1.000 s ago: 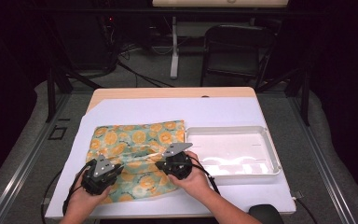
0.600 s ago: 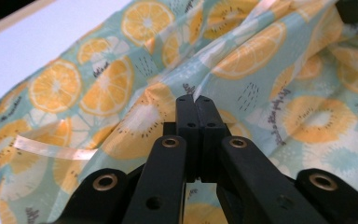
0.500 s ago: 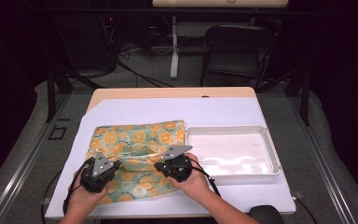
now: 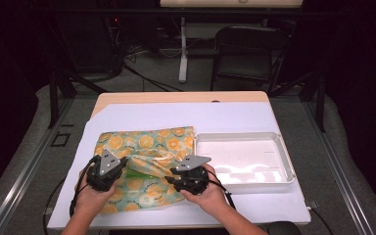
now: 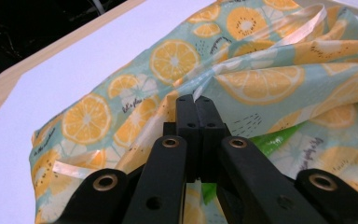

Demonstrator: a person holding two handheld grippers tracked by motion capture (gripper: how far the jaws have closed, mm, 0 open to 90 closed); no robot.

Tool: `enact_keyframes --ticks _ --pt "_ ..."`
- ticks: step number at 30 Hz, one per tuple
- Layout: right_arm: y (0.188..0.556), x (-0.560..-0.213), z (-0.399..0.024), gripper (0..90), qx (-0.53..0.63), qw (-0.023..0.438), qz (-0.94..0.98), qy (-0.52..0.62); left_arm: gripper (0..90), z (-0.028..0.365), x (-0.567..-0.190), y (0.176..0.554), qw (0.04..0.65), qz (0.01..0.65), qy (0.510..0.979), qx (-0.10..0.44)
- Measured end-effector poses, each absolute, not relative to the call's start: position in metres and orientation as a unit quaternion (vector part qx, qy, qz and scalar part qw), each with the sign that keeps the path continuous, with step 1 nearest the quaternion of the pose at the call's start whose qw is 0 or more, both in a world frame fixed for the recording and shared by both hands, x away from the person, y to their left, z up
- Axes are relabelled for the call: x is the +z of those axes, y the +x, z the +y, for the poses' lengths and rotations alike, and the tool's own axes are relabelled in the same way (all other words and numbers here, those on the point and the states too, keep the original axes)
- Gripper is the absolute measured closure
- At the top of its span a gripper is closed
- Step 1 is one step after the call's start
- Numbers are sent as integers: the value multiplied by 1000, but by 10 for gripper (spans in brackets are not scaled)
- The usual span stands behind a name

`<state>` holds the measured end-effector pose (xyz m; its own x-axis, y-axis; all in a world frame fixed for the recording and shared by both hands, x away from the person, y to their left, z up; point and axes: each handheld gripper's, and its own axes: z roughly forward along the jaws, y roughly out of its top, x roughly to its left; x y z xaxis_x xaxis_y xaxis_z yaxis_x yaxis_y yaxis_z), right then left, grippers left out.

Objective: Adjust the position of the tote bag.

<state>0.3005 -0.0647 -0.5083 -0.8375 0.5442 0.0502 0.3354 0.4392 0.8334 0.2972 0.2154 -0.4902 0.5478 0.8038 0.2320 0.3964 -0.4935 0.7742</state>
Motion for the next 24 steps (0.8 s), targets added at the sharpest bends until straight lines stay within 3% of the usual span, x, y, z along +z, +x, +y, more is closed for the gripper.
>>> enact_keyframes --ticks 24 --pt "298 -501 -75 637 470 128 830 272 900 222 -467 335 369 397 777 320"
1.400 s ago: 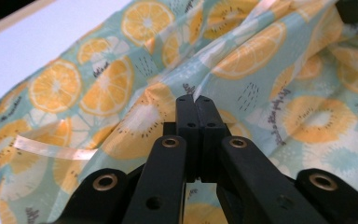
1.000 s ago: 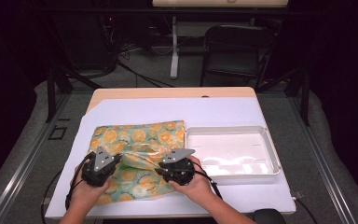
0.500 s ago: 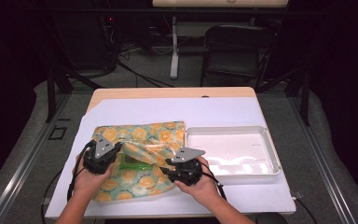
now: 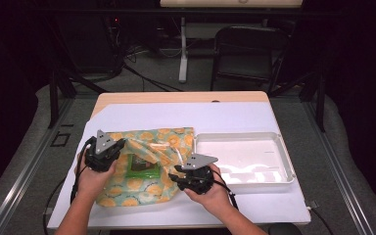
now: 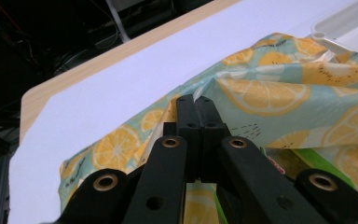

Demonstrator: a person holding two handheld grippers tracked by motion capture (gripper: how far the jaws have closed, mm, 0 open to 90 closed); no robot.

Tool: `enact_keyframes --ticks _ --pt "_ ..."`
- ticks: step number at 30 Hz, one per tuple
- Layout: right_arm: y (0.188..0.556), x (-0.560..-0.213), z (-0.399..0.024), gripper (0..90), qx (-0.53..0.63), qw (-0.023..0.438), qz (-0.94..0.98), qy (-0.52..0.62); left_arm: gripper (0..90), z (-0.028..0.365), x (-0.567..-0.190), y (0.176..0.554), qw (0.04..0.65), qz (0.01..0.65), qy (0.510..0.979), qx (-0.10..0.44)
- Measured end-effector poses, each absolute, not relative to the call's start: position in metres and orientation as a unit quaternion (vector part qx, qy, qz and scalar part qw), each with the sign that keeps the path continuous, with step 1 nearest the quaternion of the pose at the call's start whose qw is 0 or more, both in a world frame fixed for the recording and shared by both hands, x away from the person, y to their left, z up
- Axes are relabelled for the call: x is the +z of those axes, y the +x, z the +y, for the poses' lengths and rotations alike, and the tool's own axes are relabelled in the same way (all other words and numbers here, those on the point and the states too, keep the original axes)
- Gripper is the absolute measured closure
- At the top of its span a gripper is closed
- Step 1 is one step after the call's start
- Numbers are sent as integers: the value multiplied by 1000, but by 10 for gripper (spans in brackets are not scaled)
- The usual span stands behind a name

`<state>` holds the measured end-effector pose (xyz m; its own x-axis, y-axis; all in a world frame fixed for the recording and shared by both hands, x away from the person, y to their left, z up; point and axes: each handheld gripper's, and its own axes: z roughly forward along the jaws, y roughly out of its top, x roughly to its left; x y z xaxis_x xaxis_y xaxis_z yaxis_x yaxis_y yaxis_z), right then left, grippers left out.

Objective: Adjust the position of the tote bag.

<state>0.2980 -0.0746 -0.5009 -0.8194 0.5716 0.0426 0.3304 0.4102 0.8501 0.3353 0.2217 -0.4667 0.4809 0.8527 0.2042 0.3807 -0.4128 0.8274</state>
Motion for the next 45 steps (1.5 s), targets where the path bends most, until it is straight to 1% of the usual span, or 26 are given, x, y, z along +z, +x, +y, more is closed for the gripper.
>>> enact_keyframes --ticks 16,23,32,38,45 --pt "296 -500 -76 637 468 133 830 272 900 223 -461 362 388 411 753 337" --pt "294 -501 -75 637 466 133 831 272 900 223 -463 370 393 412 749 339" --pt "298 -499 -71 636 462 137 830 280 900 226 -470 386 398 423 744 331" --pt "307 -490 -62 626 461 152 827 282 900 225 -477 394 396 427 746 323" --pt "316 -485 -50 614 456 158 830 279 900 226 -481 399 395 431 748 314"
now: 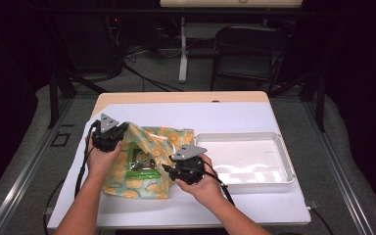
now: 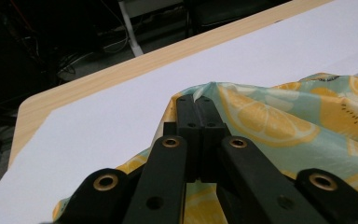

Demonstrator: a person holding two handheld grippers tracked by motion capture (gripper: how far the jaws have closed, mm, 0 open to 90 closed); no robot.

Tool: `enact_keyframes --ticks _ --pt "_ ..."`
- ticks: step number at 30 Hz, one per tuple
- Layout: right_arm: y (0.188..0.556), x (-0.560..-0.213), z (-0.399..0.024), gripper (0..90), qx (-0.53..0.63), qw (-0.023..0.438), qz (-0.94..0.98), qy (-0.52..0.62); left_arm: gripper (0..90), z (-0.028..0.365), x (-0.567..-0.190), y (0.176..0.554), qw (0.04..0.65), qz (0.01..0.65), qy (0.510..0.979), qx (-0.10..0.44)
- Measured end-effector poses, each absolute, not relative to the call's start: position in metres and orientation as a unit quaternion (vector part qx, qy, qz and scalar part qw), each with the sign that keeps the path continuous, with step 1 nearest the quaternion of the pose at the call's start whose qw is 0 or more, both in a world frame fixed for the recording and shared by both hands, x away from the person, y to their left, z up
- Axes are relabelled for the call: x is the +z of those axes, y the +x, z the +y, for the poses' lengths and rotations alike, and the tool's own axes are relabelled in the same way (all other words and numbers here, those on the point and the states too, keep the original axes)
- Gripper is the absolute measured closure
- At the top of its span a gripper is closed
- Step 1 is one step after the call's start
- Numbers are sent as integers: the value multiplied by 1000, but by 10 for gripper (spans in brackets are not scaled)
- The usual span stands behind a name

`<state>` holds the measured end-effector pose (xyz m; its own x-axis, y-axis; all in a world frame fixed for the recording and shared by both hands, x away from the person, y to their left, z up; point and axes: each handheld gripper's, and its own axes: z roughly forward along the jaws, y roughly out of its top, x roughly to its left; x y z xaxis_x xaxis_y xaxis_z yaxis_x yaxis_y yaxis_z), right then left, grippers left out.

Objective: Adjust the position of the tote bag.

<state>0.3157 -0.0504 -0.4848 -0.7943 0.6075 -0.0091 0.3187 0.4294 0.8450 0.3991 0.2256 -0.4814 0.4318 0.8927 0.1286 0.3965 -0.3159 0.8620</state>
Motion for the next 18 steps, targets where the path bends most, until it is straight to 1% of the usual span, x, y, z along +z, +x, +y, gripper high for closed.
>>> enact_keyframes --ticks 4,8,11,13,14,15,18 --pt "325 -484 -40 604 448 157 834 282 900 226 -482 399 397 431 748 312" --pt "335 -482 -26 595 435 167 840 278 900 227 -479 397 405 433 742 312" --pt "346 -480 -14 559 433 184 837 280 900 228 -477 395 409 432 741 313" --pt "347 -479 -13 557 431 188 837 279 900 228 -476 394 412 432 739 312" --pt "350 -478 -11 545 436 191 834 281 900 228 -475 394 413 431 739 313" --pt "354 -476 -9 510 437 196 831 284 900 228 -475 393 413 430 740 313" --pt "359 -475 -7 490 440 201 826 289 900 228 -475 392 414 430 739 313"
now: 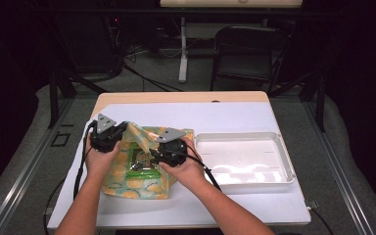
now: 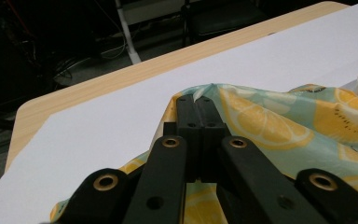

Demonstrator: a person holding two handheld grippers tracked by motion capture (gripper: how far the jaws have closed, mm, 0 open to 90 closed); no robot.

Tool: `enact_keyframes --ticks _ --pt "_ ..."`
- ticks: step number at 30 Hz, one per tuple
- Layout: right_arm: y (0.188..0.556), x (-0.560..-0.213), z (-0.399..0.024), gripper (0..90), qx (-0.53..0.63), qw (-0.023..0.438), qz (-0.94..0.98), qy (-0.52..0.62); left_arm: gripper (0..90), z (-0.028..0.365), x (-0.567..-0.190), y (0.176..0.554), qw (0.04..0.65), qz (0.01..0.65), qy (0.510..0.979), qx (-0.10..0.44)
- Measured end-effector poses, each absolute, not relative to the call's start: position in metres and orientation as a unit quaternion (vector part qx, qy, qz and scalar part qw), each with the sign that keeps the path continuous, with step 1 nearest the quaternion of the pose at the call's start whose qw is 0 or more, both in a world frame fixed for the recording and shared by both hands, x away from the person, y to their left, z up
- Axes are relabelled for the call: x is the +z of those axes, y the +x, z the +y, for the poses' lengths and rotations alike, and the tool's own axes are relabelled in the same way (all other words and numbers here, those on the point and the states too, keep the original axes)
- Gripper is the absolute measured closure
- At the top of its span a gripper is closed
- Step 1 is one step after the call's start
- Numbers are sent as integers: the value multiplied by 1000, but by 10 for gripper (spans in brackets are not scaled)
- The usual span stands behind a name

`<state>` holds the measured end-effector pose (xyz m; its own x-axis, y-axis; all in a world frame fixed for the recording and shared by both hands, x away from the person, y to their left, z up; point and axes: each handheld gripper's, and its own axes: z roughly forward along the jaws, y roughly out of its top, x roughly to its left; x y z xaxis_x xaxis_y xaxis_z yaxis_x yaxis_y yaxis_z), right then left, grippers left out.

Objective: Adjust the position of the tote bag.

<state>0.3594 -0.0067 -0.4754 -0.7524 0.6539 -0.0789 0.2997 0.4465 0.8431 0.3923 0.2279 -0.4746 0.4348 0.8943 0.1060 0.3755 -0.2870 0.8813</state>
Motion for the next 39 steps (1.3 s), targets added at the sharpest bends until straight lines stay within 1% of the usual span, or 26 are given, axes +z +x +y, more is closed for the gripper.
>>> enact_keyframes --ticks 2,3,7,10,14,15,16,19,20,24,29,33,39 --pt "364 -477 -5 490 440 197 826 293 900 228 -475 392 415 430 738 313" --pt "368 -480 -1 483 437 186 829 296 900 228 -474 392 416 431 737 313" --pt "370 -488 7 481 429 178 835 294 900 227 -474 392 419 431 735 313" --pt "369 -491 11 482 423 185 839 287 900 228 -474 392 421 433 734 311" --pt "367 -497 19 513 408 201 847 276 900 228 -474 393 419 433 735 312" --pt "366 -499 22 552 400 209 850 272 900 228 -474 393 419 433 735 311" --pt "366 -499 22 552 400 209 850 272 900 228 -474 393 419 433 735 312" --pt "365 -503 27 650 375 235 858 262 900 228 -475 393 418 433 736 311" --pt "365 -504 28 670 370 239 859 262 900 228 -475 393 417 432 737 311" --pt "368 -508 30 738 358 243 864 257 900 228 -476 393 418 433 736 309" --pt "373 -511 29 850 351 243 866 262 900 227 -479 394 417 432 738 308" --pt "380 -512 27 889 339 242 869 266 900 226 -482 395 413 432 740 308" --pt "391 -516 21 899 324 251 871 272 900 223 -485 396 409 428 746 305"
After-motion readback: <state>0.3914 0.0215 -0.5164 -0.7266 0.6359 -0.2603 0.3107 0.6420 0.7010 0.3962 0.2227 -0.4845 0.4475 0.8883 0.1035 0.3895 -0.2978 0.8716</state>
